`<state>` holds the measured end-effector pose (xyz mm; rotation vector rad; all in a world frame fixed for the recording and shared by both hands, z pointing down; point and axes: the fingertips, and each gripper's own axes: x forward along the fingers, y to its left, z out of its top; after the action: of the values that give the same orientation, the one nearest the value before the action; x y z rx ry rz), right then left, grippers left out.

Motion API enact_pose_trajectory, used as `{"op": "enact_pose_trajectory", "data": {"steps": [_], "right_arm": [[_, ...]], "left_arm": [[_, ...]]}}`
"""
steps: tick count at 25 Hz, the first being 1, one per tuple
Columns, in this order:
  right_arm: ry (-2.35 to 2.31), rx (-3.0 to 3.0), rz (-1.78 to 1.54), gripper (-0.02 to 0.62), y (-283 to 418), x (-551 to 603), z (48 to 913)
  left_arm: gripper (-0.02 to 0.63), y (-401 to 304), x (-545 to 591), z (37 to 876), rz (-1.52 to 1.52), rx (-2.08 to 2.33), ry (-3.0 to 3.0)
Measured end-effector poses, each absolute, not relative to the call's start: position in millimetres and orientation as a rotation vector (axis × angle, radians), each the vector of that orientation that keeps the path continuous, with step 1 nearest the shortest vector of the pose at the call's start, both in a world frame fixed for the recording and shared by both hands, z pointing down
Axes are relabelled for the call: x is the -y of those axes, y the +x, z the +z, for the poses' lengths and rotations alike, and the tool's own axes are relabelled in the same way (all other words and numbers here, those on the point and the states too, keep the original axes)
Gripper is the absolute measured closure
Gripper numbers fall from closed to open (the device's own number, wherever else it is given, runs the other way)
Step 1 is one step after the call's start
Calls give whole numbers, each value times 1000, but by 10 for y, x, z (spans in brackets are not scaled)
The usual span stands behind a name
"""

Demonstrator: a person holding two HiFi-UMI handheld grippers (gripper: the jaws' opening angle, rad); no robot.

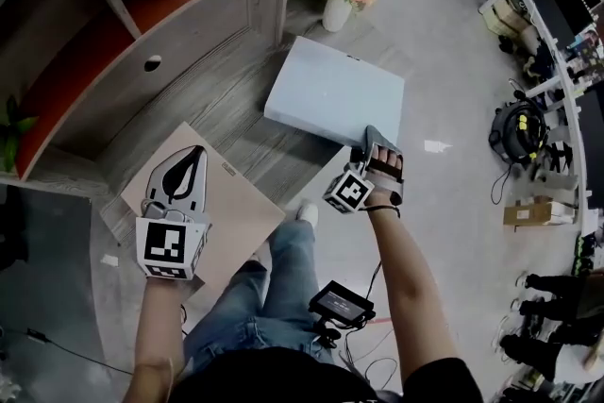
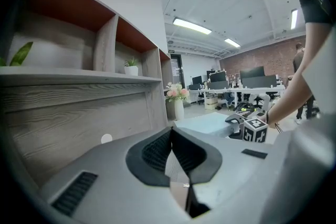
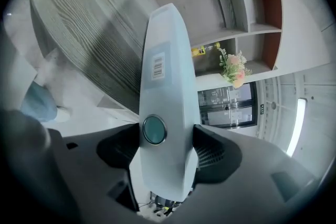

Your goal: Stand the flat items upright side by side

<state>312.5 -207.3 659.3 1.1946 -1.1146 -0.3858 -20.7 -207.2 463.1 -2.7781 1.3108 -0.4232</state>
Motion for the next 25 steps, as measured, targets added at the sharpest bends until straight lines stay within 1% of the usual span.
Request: {"op": "enact_pose_trajectory", "data": {"steps": [12,25], "right_arm": [[1078,1262,-90,268,2885,2034,5959],[834,1477,151,273,3041,2197,5458]], "left_arm": [[594,-282,2190,4147,-282,-1301,-2809],[594,-61,2421,3751,-151,-1471,-2736]]}}
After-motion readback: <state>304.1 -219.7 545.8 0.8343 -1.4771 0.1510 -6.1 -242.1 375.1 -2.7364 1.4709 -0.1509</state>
